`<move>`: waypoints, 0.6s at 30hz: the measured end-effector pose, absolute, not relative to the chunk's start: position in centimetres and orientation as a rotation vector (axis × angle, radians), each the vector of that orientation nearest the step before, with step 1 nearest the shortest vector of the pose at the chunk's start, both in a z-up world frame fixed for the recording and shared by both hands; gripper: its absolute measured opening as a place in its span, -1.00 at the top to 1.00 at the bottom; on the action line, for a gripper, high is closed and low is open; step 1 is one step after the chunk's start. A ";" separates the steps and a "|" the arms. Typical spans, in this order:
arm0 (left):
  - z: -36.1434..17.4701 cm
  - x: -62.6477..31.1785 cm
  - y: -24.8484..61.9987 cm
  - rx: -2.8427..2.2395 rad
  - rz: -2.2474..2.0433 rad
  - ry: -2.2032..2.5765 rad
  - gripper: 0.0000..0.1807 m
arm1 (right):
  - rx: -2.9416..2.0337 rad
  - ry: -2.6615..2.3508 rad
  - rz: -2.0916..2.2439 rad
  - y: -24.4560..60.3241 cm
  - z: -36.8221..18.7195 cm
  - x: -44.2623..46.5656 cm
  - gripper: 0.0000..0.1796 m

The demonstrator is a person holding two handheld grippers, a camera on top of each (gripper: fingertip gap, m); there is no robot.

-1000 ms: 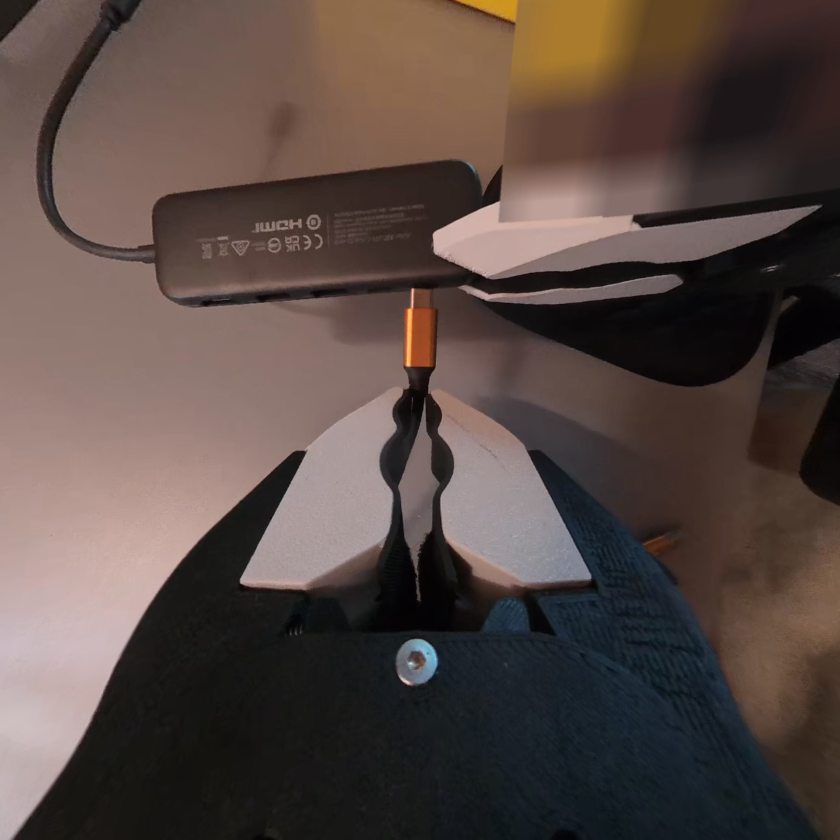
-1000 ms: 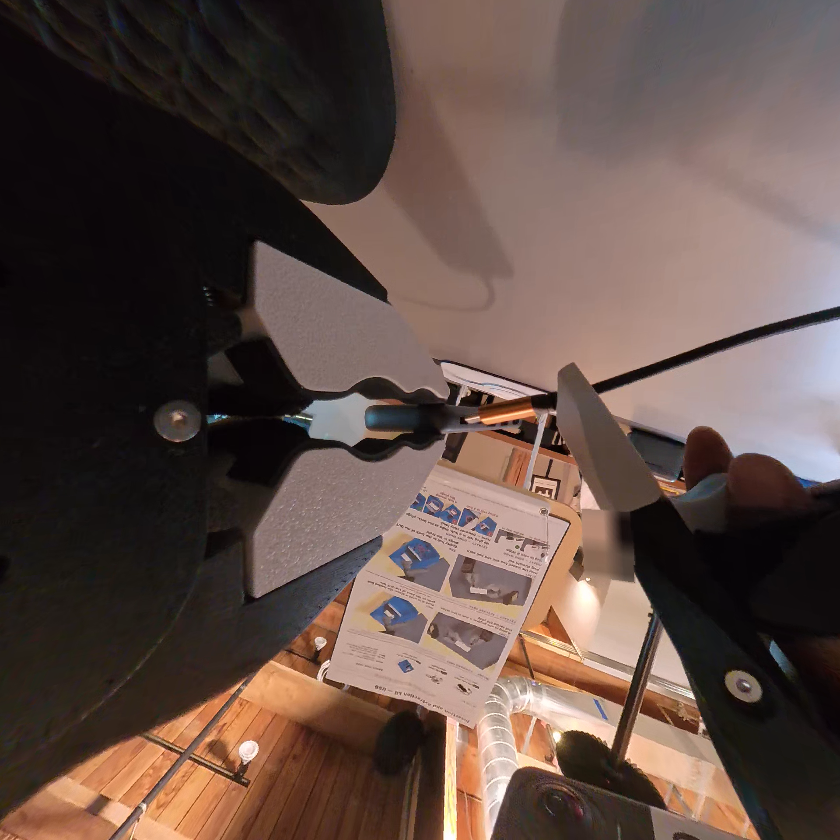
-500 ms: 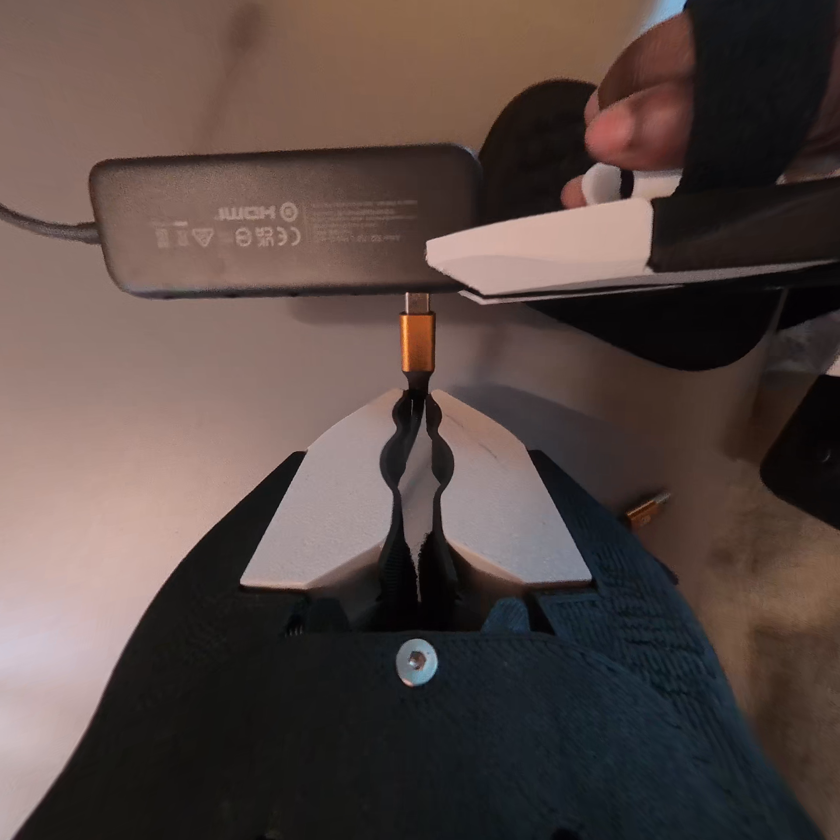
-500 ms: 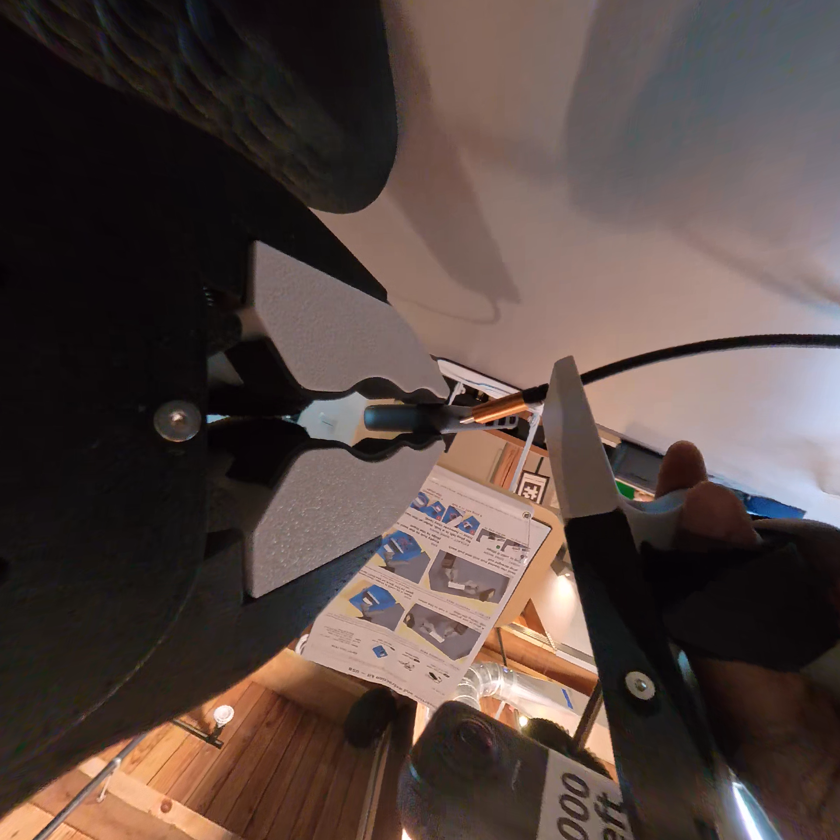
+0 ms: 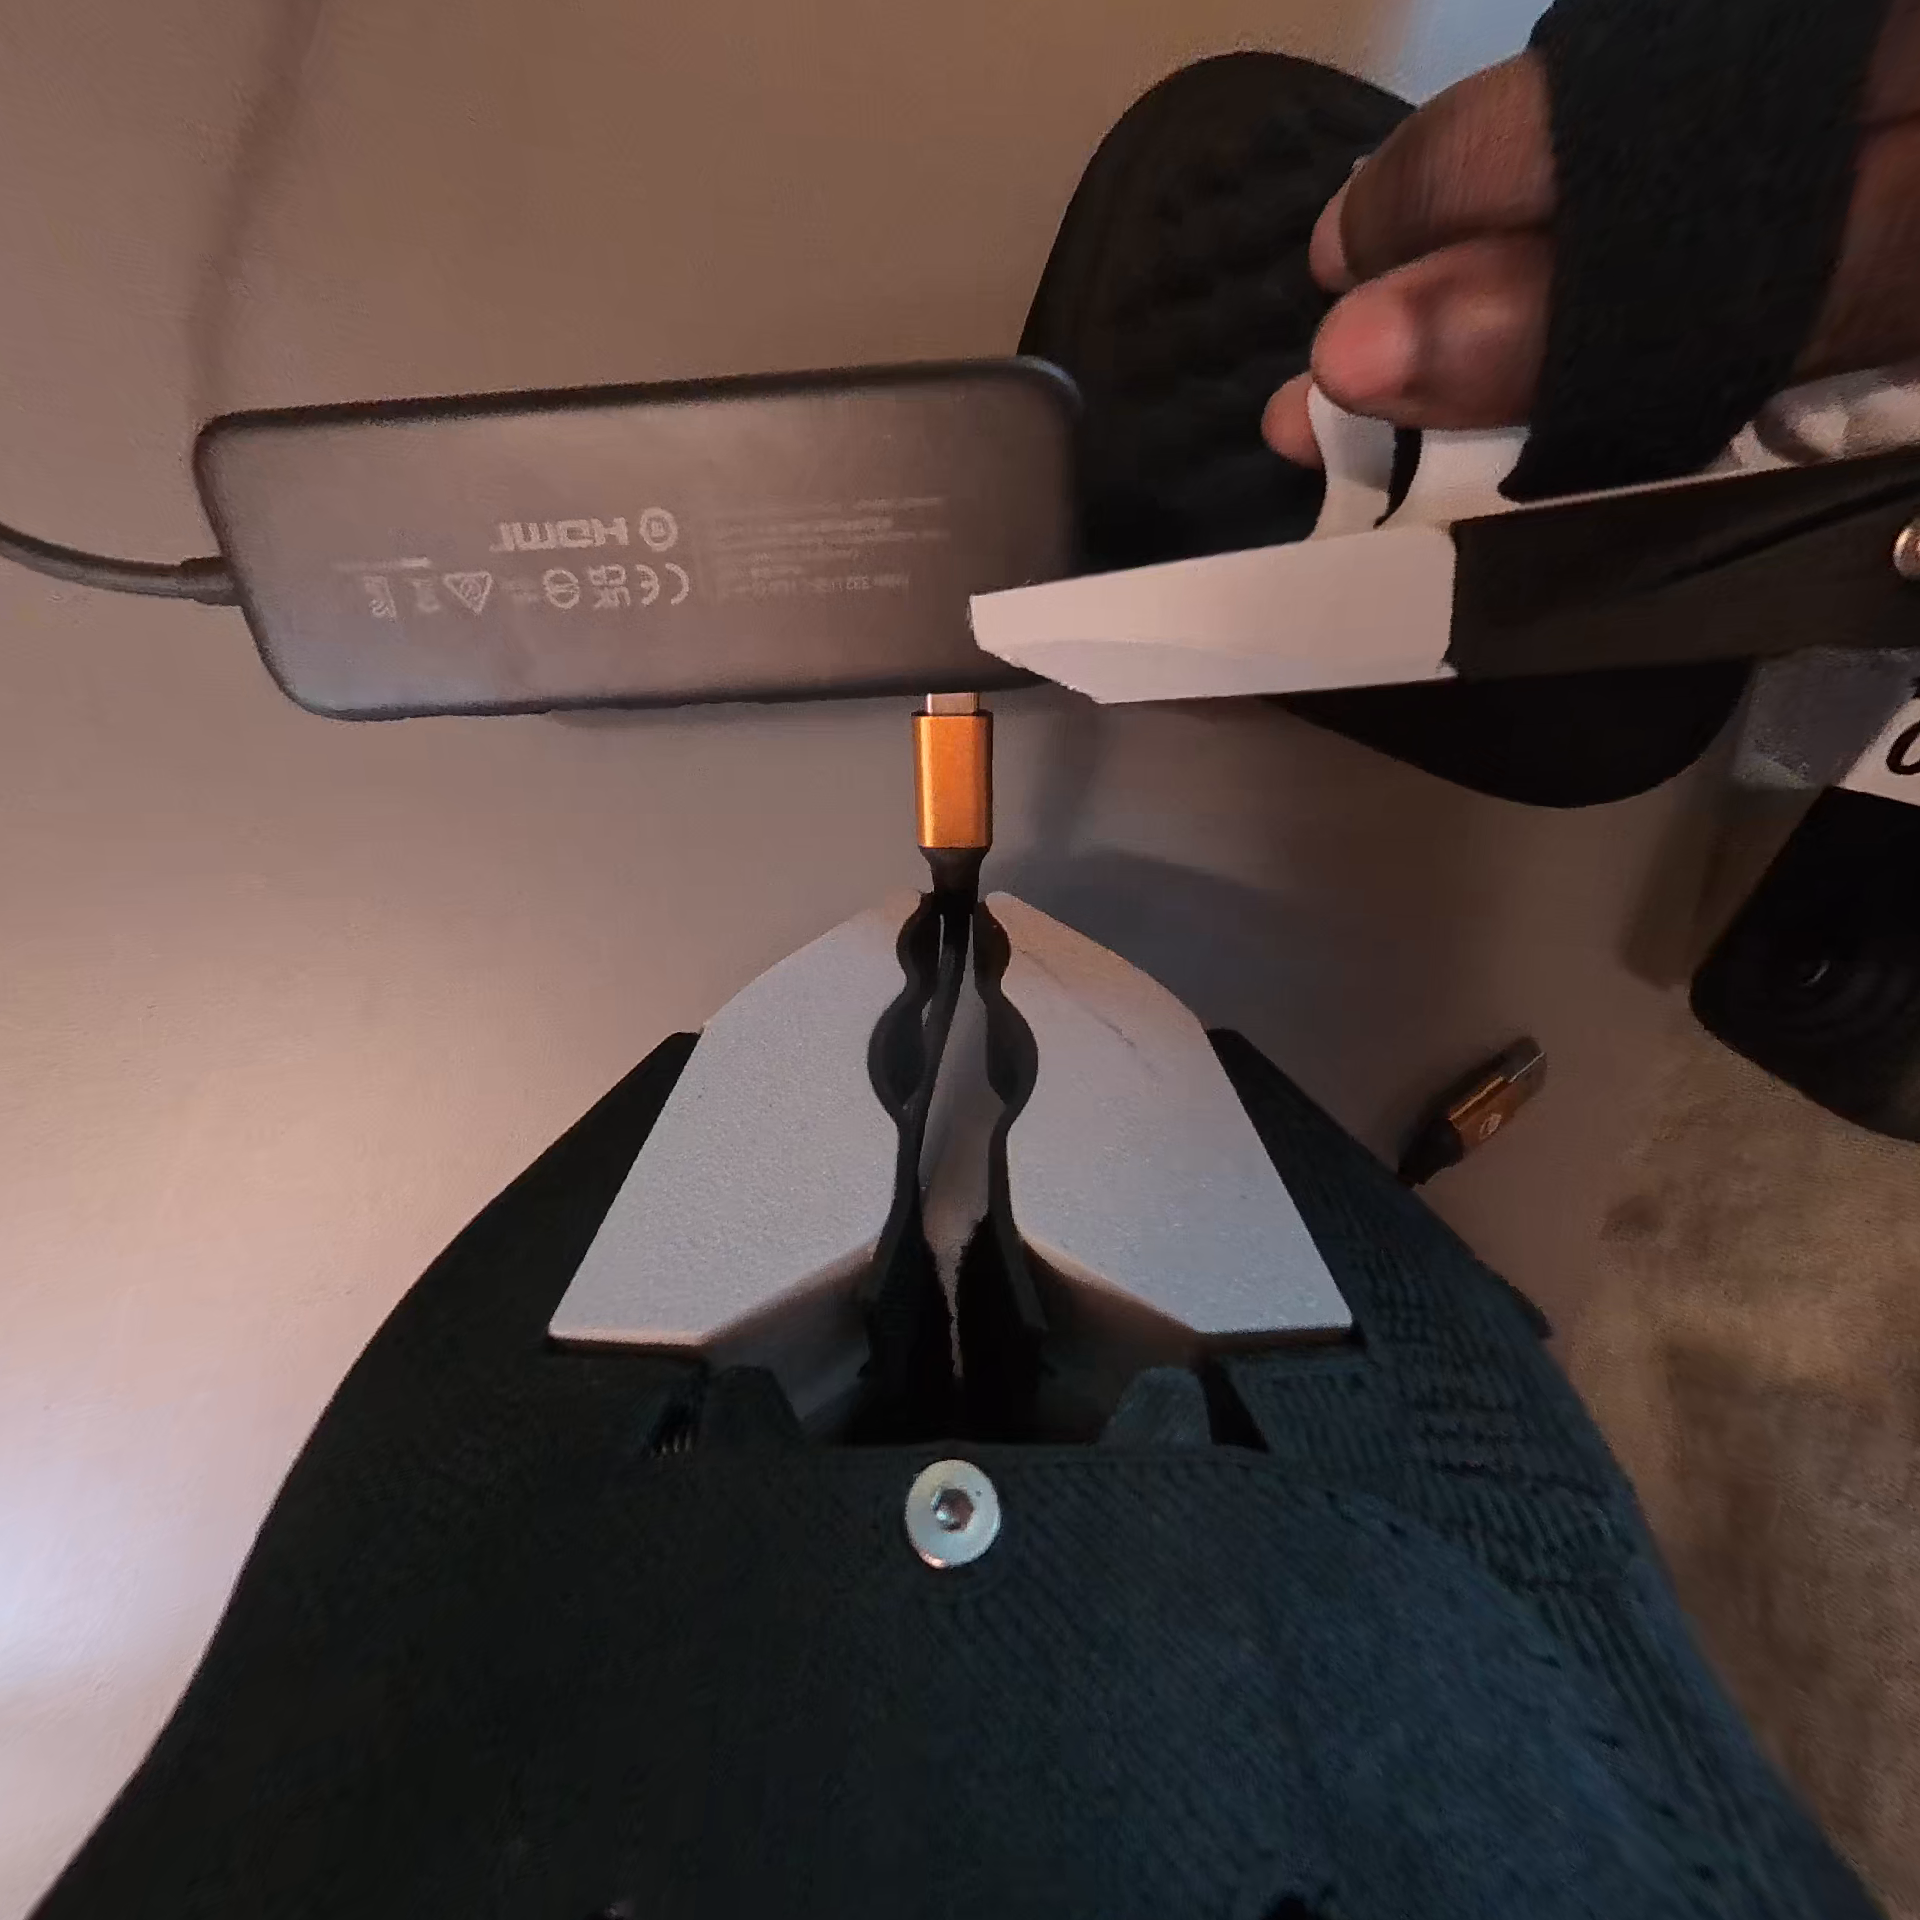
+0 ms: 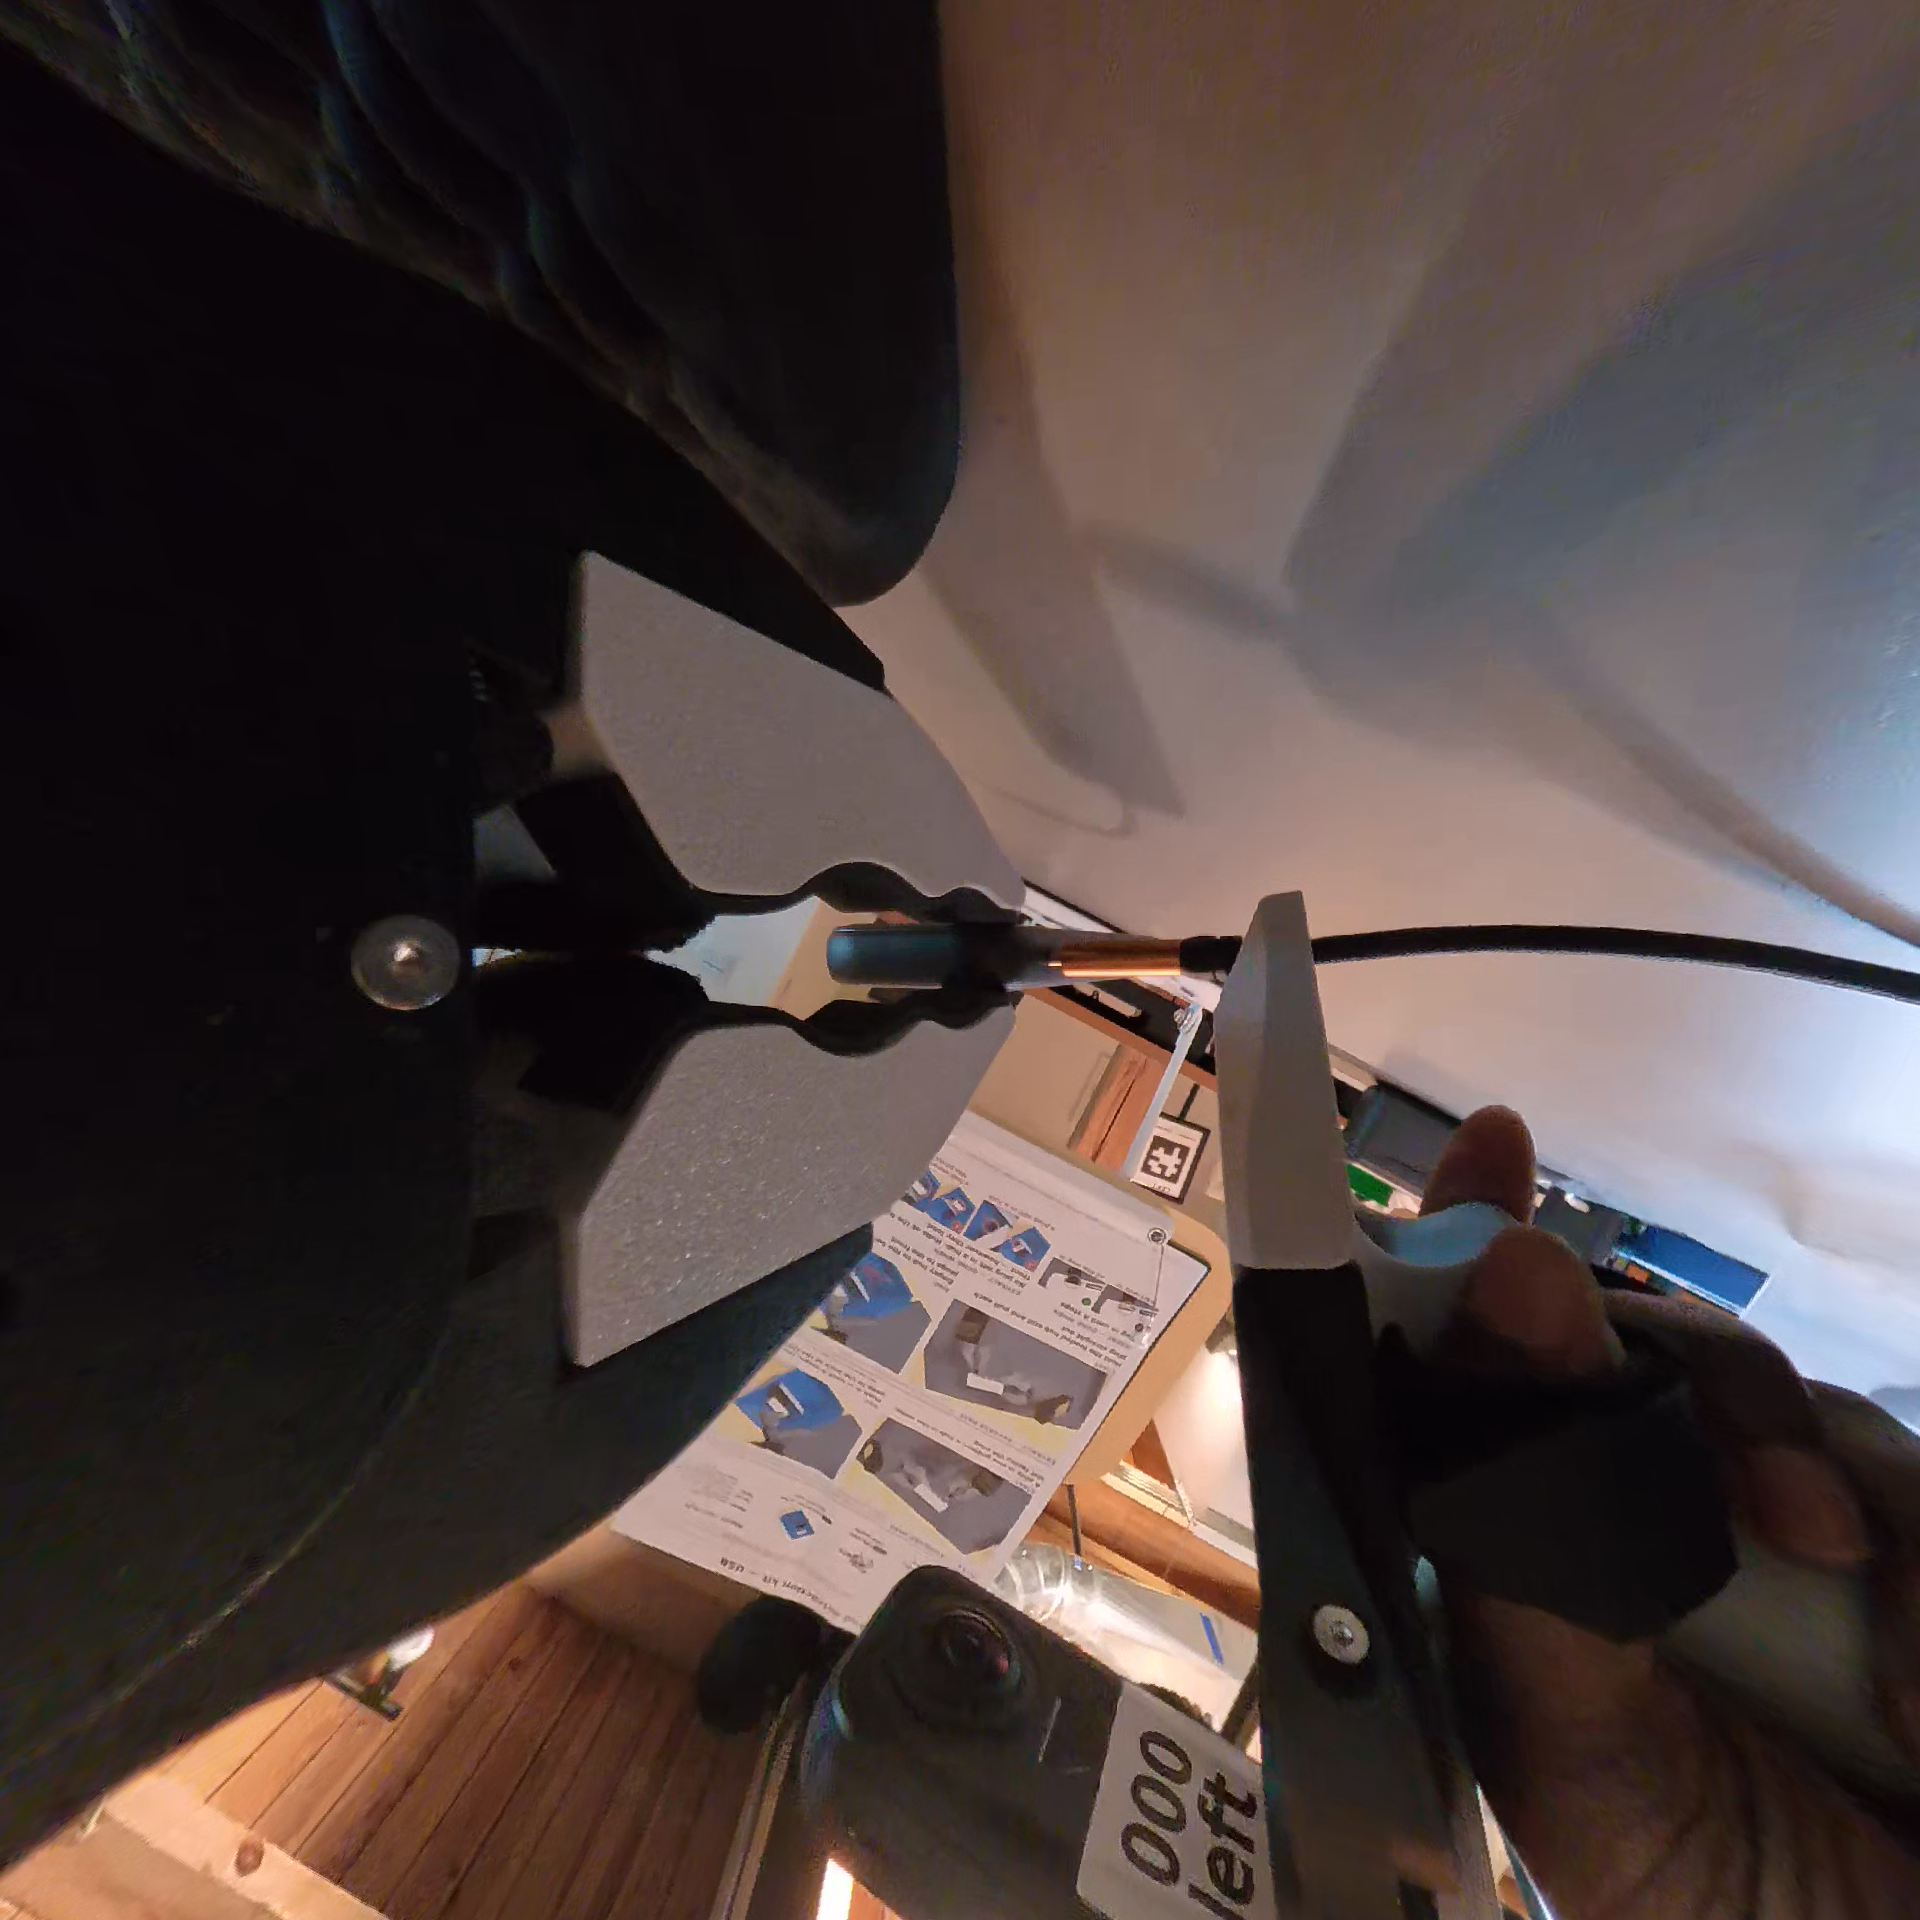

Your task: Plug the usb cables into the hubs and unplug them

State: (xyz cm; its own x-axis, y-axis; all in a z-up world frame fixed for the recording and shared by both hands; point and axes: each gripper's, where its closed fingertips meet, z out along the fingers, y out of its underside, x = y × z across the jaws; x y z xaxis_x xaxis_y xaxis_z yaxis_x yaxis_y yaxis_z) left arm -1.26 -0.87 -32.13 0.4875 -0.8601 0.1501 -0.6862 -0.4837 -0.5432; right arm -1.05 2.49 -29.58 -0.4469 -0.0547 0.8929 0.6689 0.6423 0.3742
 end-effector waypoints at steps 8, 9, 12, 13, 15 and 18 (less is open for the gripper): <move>-32.6 -0.6 -1.1 -2.253 -0.529 1.389 0.93 | -0.479 -1.894 -0.819 1.7 -30.0 -0.6 0.88; -32.5 -0.5 -1.1 -2.242 -0.544 1.379 0.93 | -0.475 -1.893 -0.800 1.5 -29.9 -0.5 0.87; -31.6 -0.4 -1.2 -2.175 -0.623 1.327 0.93 | -0.507 -1.844 -0.699 1.1 -29.2 -0.1 0.87; -31.2 -0.3 -1.3 -2.148 -0.652 1.315 0.93 | -0.529 -1.818 -0.663 1.1 -29.0 0.0 0.87; -30.7 -0.4 -1.4 -2.128 -0.673 1.308 0.93 | -0.572 -1.783 -0.606 1.0 -29.0 0.3 0.82; -31.3 -0.8 -1.6 -2.150 -0.653 1.337 0.93 | -0.589 -1.775 -0.567 0.7 -29.6 0.5 0.73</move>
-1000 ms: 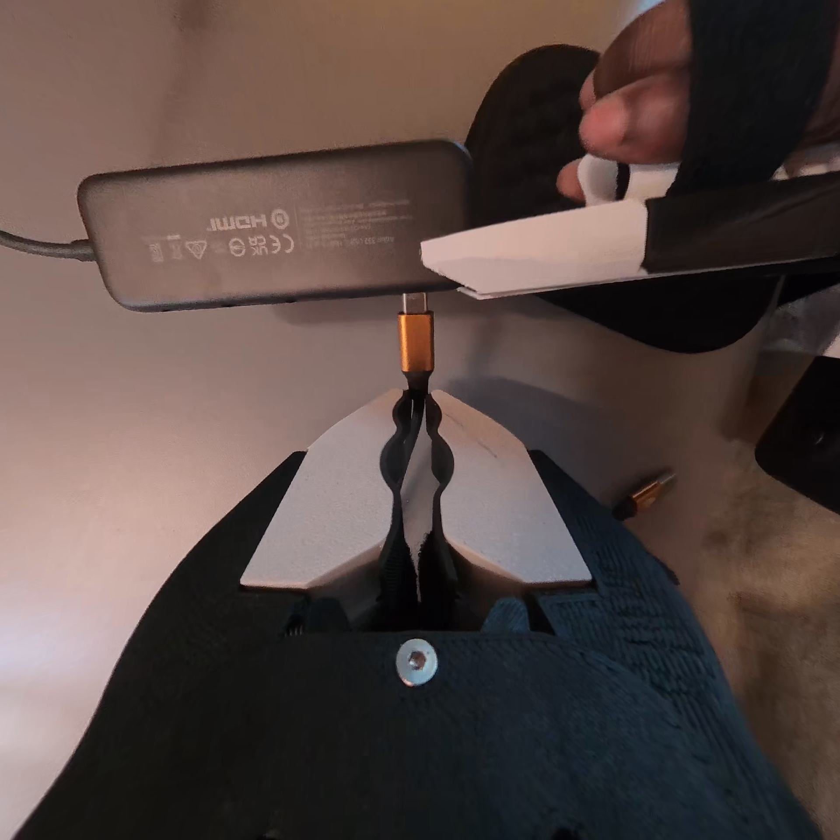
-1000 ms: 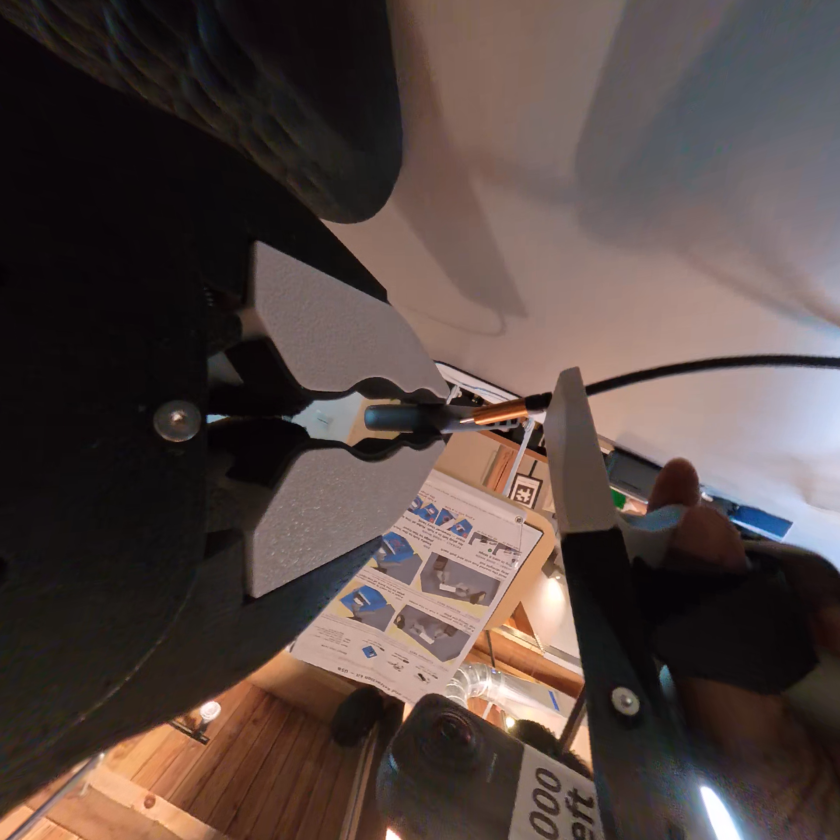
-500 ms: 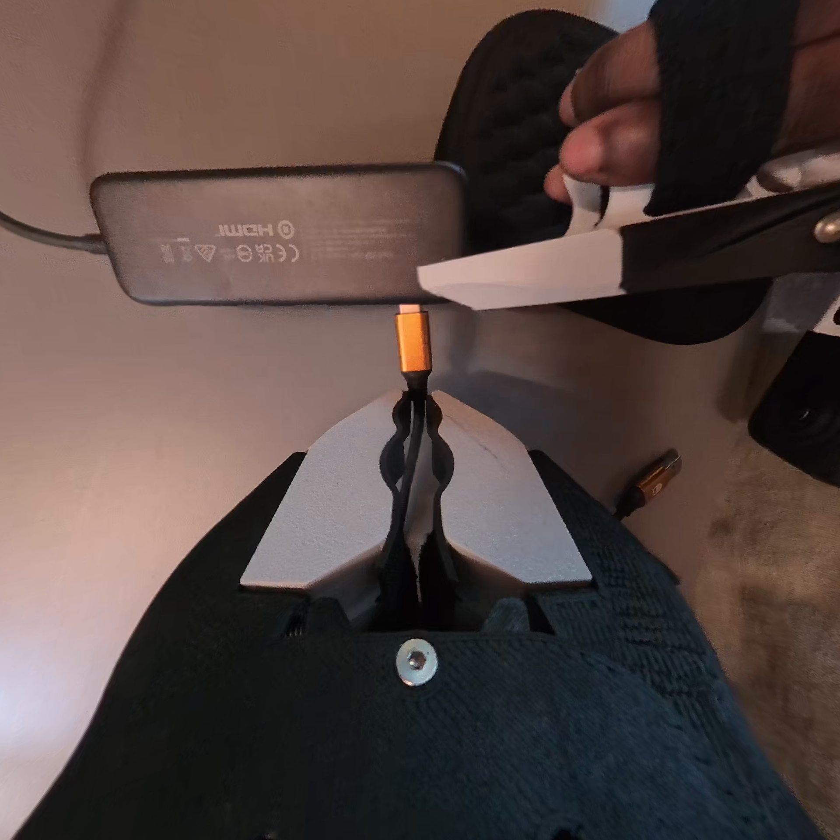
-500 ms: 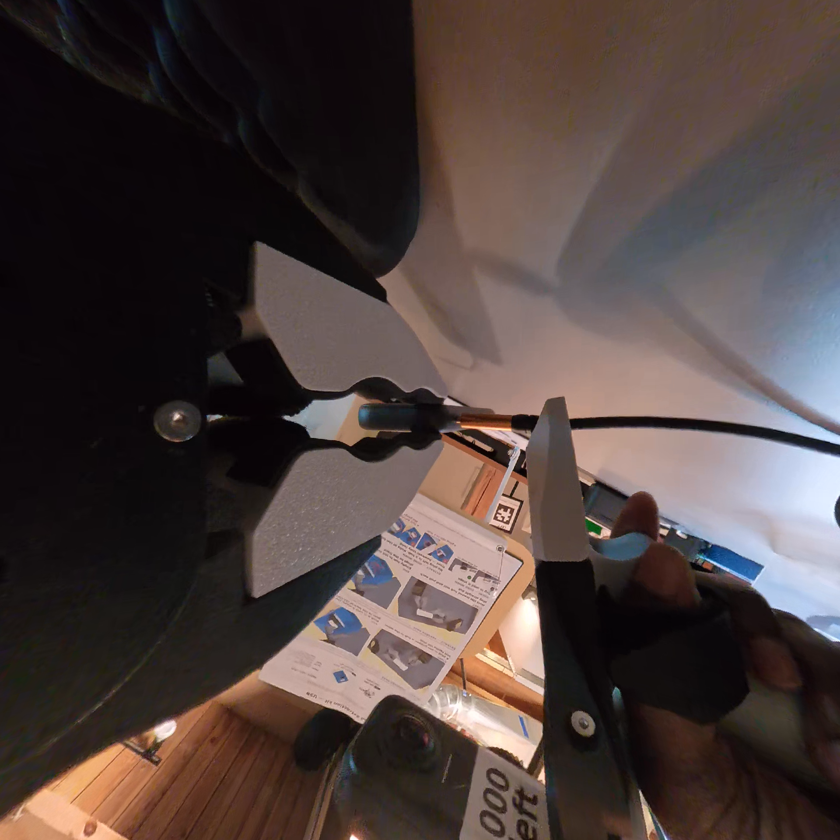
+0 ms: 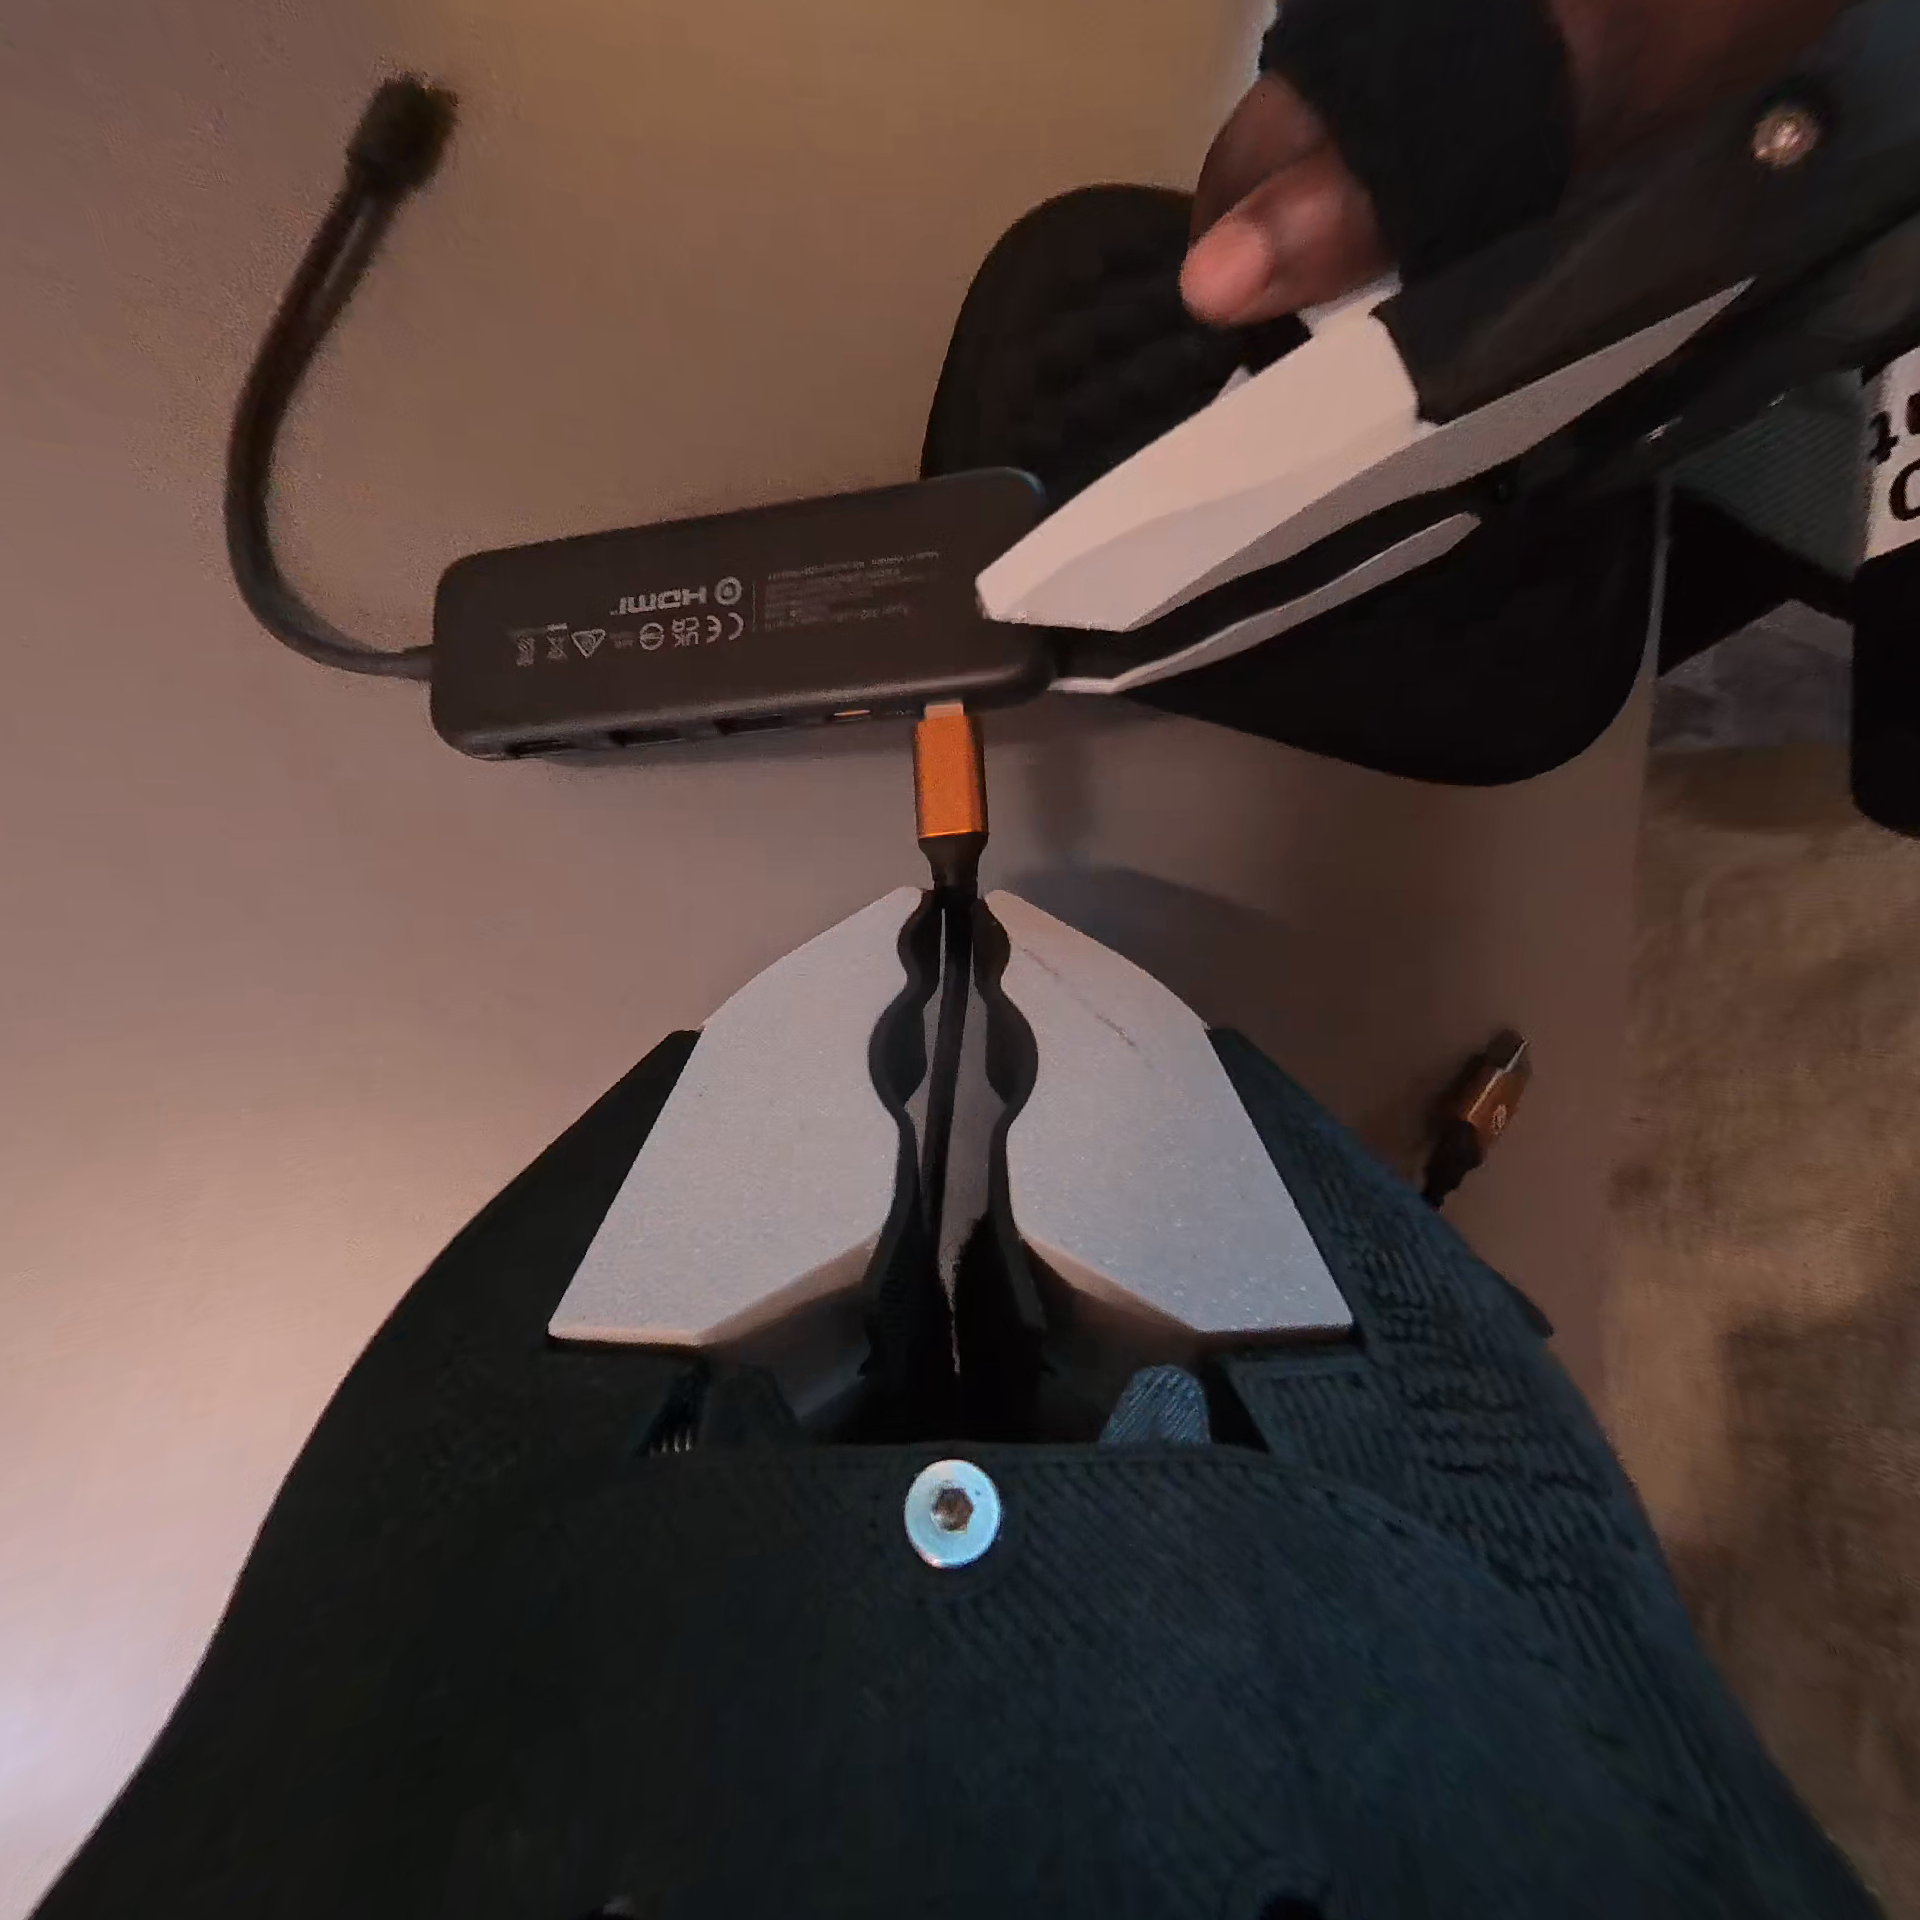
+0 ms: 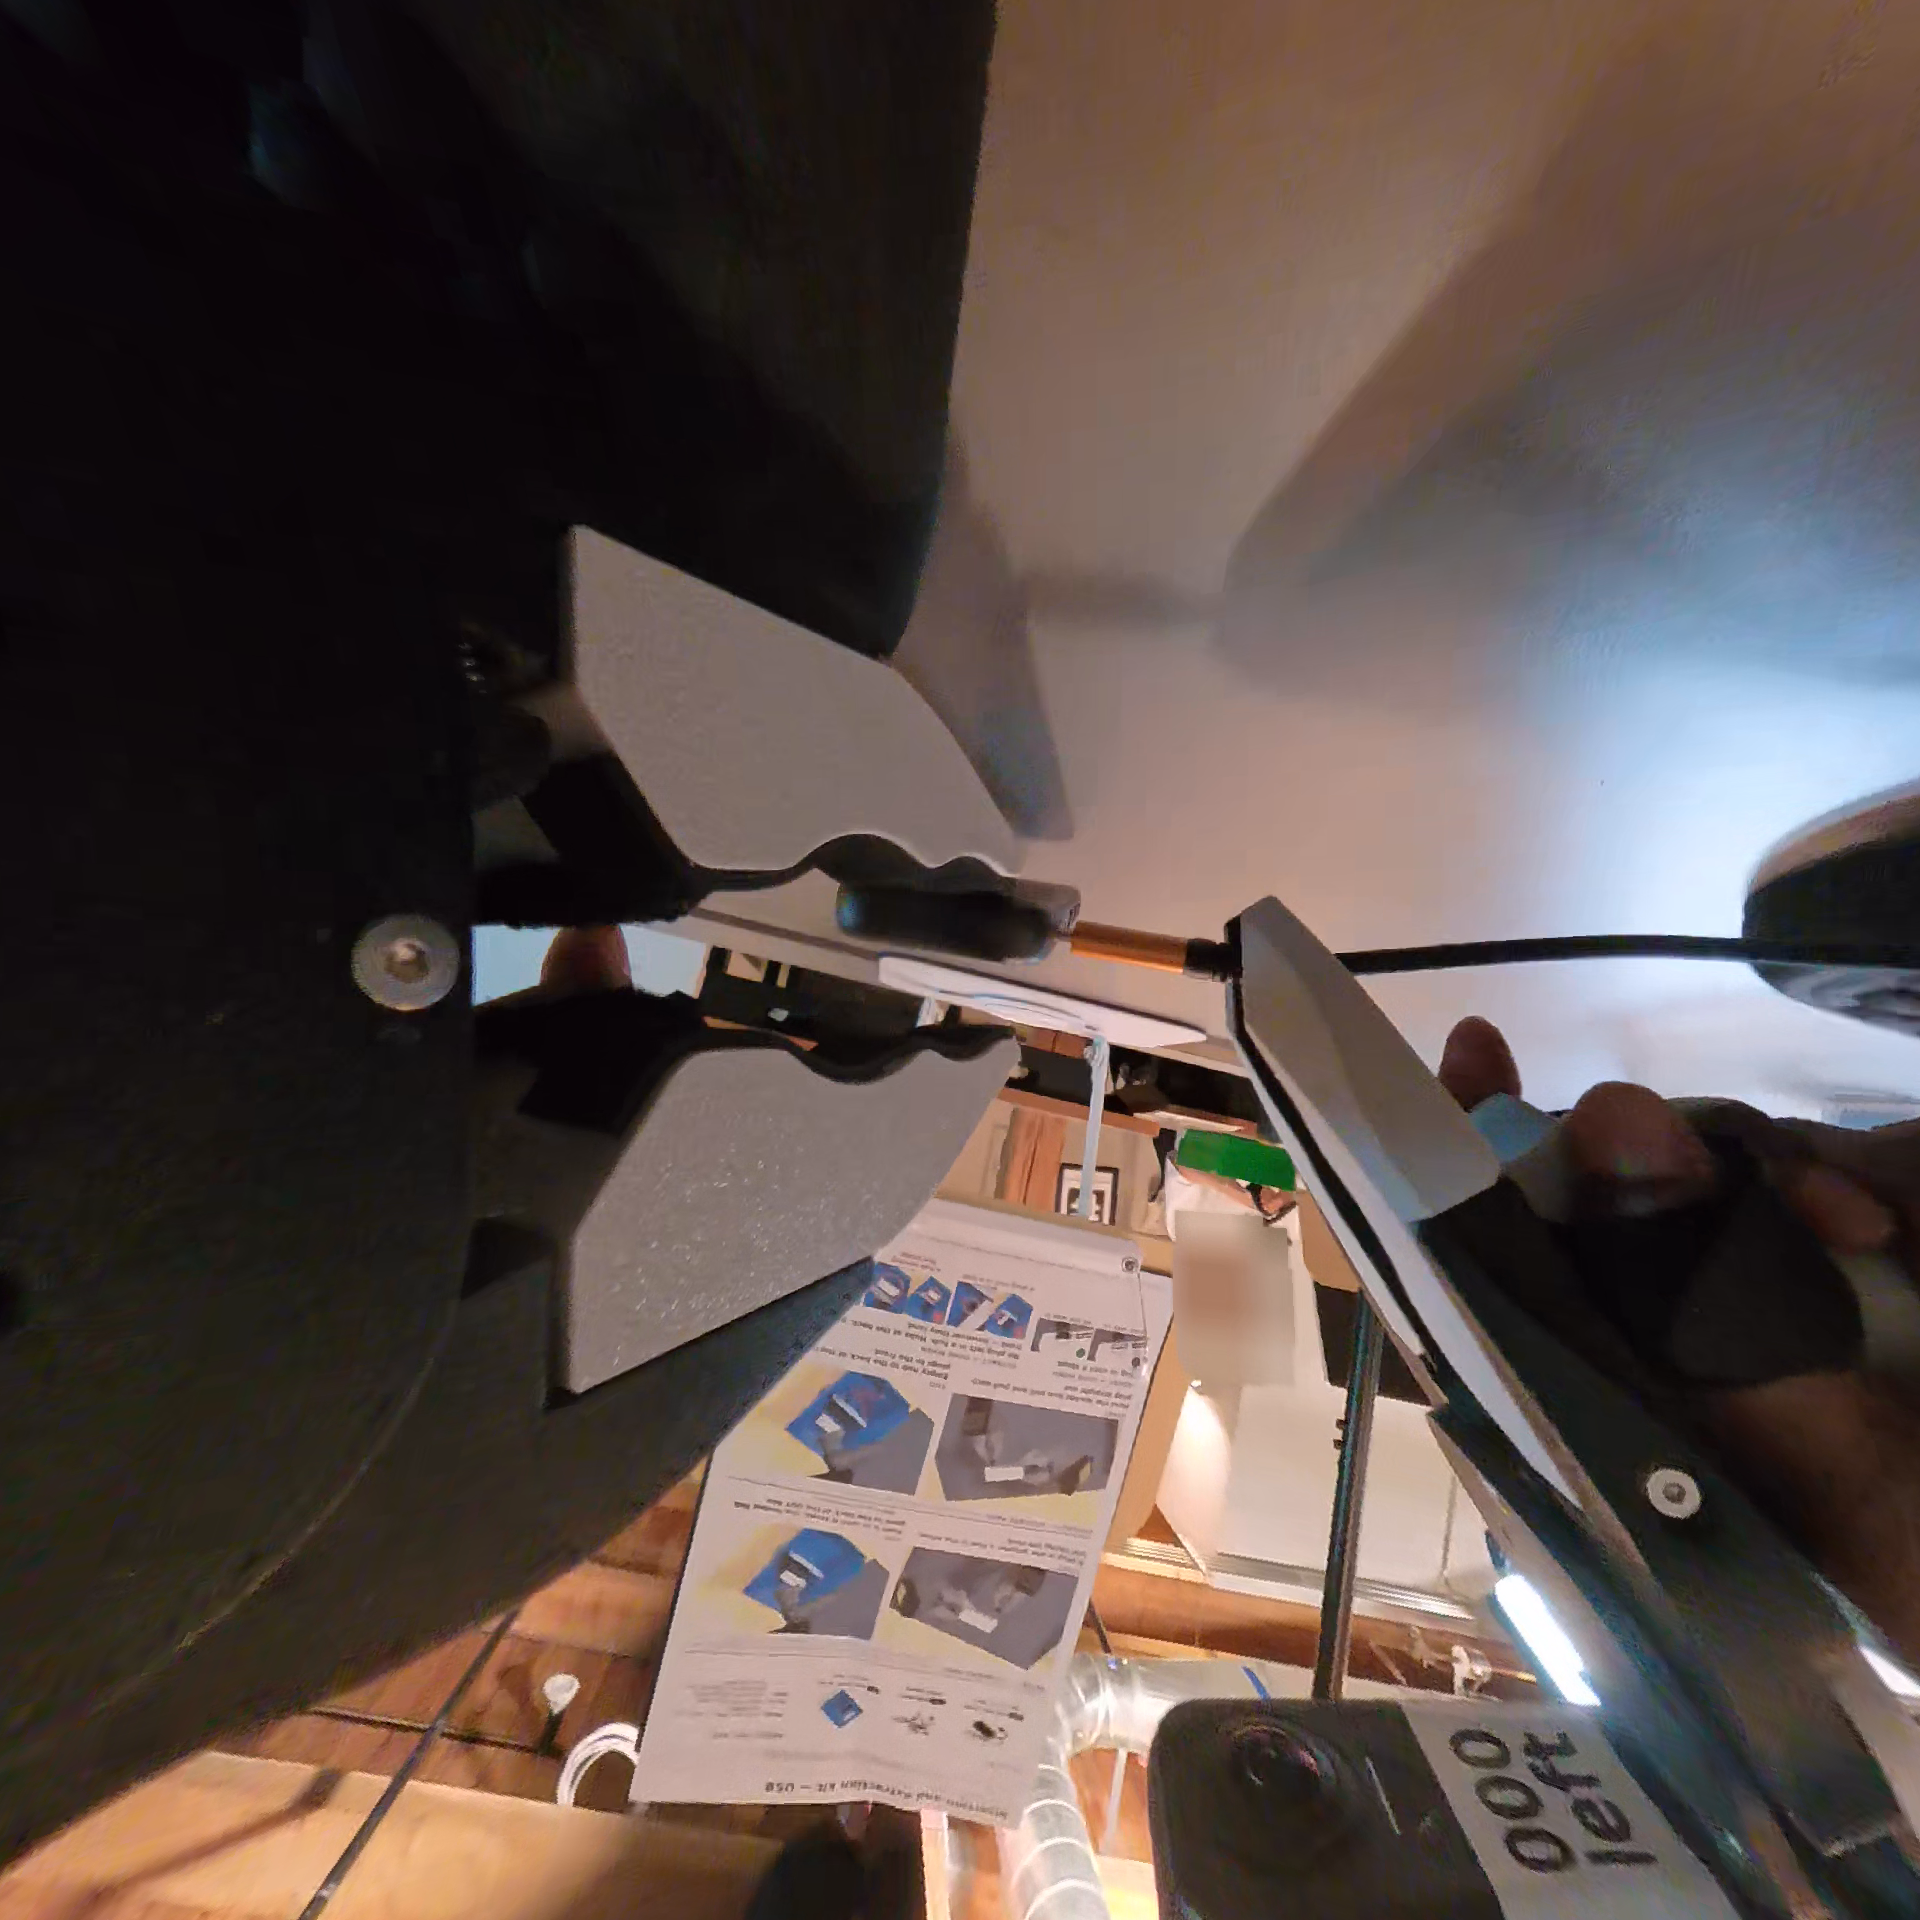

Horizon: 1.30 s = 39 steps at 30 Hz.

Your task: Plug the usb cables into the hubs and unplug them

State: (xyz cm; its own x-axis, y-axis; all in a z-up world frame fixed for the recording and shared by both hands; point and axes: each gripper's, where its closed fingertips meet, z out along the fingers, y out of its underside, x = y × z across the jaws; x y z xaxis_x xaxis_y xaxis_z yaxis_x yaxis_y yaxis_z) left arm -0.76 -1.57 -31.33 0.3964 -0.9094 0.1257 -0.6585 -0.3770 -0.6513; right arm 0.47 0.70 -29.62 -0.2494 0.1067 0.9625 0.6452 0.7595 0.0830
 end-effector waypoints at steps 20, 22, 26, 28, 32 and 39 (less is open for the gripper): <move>-32.4 -1.4 -2.0 -2.173 -0.745 1.278 0.93 | -2.566 -0.917 1.577 -0.8 -30.4 2.8 0.28; -32.4 -1.2 -2.0 -2.165 -0.776 1.274 0.93 | -2.643 -0.802 1.652 -0.1 -31.0 2.4 0.32; -32.5 -1.3 -1.6 -2.155 -0.796 1.265 0.93 | -2.668 -0.559 1.827 1.3 -31.4 2.1 0.62; -32.1 -1.3 -1.4 -2.130 -0.839 1.240 0.93 | -2.652 -0.505 1.856 1.6 -31.5 2.3 0.79; -32.0 -1.4 -1.3 -2.107 -0.829 1.255 0.93 | -2.575 -0.434 1.929 1.9 -30.9 1.9 0.81; -32.1 -1.3 -1.1 -2.028 -0.715 1.285 0.93 | -2.428 -0.565 1.823 2.0 -29.8 1.6 0.85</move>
